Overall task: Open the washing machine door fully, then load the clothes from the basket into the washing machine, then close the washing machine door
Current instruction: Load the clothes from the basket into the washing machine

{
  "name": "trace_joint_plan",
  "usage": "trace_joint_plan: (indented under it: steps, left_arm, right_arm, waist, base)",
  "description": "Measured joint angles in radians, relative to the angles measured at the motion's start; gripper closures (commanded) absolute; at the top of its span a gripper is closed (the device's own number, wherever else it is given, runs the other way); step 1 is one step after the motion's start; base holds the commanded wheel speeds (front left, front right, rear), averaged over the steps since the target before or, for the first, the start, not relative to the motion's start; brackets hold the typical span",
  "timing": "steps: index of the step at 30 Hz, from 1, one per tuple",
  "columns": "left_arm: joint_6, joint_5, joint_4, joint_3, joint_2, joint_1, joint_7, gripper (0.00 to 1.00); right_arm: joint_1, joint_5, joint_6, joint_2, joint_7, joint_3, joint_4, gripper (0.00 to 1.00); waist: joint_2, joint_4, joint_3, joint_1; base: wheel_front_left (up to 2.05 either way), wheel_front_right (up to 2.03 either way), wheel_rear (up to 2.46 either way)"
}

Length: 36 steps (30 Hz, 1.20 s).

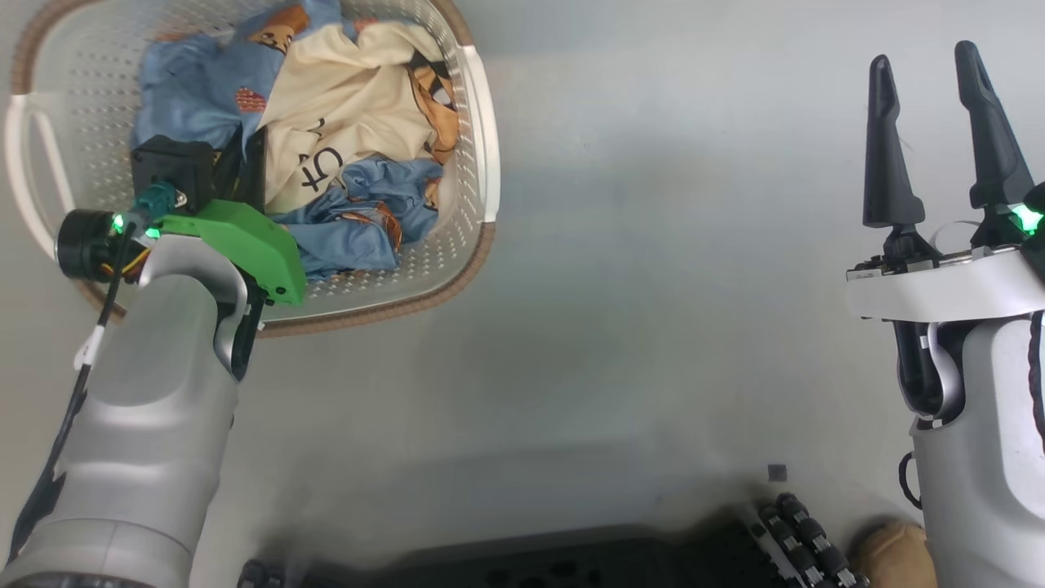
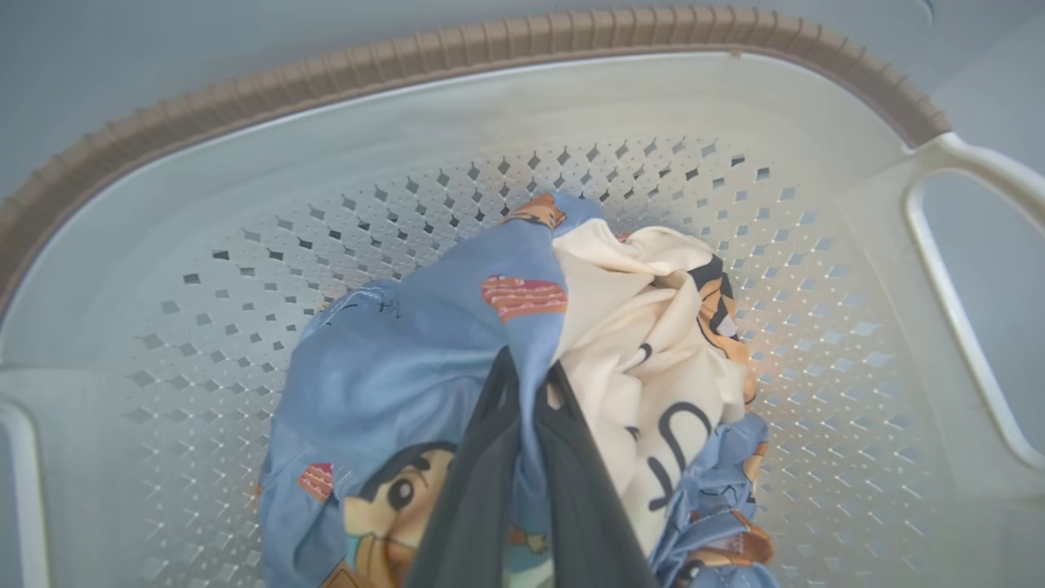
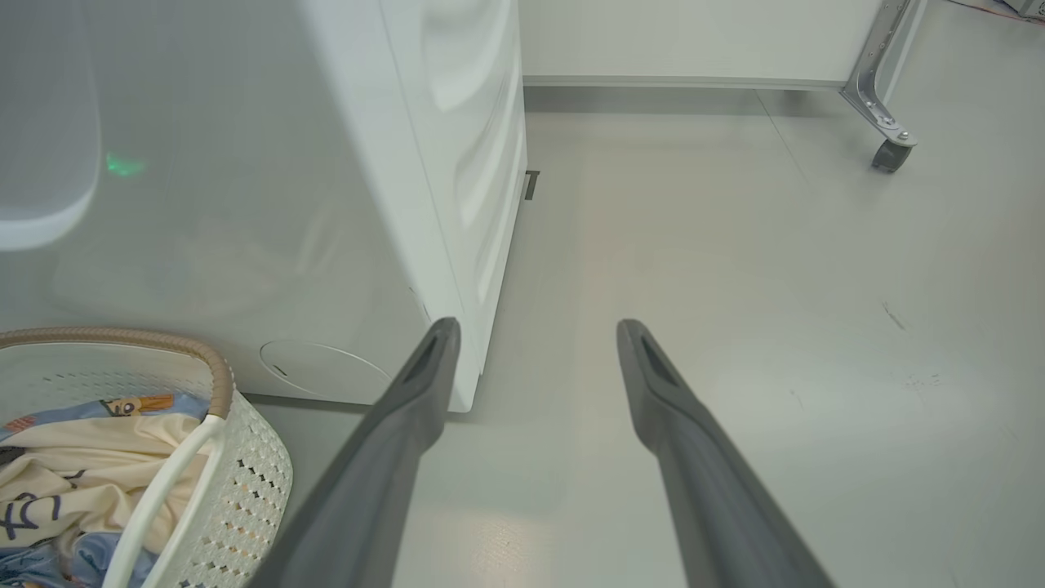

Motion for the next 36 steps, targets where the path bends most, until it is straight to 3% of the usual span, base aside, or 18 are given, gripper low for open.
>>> trace_joint_plan:
  steps: [12,19,36]
  left_arm:
    - [0.001,-0.046,-0.071,0.073,-0.025,0.111,-0.010,1.00]
    - [0.013,-0.053,-0.247,0.139,-0.031,0.184,-0.010,1.00]
    - [0.024,-0.035,-0.517,0.219,-0.038,0.460,-0.010,1.00]
  right_arm:
    - [0.004,0.002,0.000,-0.002,0.000,-0.033,0.018,0.00]
    - [0.034,0.012,0.000,0.003,0.000,-0.037,0.038,0.00]
    - [0.162,0.030,0.000,0.016,0.000,-0.023,0.087,0.00]
  waist:
    - [0.0000,0.050,-0.148,0.0000]
    - [0.0000,0.075,-0.247,0.0000]
    - [0.0000,0.094,-0.494,0.0000]
  base:
    - [0.00,0.00,0.00]
    - [0.00,0.00,0.00]
    - [0.00,0.00,0.00]
